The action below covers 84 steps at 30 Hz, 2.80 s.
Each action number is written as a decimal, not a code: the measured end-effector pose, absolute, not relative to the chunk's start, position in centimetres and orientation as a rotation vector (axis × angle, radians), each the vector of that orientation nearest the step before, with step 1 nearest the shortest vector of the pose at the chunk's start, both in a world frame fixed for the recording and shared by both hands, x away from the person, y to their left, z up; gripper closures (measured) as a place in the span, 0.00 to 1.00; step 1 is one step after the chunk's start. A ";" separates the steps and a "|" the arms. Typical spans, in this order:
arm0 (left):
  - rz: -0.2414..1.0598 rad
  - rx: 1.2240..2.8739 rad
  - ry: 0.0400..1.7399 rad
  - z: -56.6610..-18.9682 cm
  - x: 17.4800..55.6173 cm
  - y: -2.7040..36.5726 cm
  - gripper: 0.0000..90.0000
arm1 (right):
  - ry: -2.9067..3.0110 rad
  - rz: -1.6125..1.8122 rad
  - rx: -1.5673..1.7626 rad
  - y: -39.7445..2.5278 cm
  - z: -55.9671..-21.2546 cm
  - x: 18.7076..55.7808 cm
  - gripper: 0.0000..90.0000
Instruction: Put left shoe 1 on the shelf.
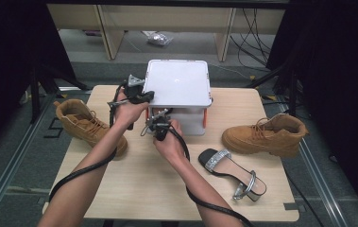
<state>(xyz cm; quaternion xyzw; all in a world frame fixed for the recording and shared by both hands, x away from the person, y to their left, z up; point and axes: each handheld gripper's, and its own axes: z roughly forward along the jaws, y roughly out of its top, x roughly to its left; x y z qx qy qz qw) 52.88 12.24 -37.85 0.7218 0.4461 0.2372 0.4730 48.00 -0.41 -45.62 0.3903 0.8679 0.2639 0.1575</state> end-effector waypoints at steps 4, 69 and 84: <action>0.577 1.764 1.093 -37.9 52.9 12.3 1.00 | 2.456 0.757 1.102 -0.2 -45.8 48.7 1.00; 0.562 1.767 1.092 -37.9 52.9 12.4 1.00 | 2.406 0.857 1.152 -1.0 -46.8 49.8 1.00; 0.562 1.764 1.093 -37.8 52.9 12.3 1.00 | 2.374 0.837 1.105 -0.9 -47.0 50.7 1.00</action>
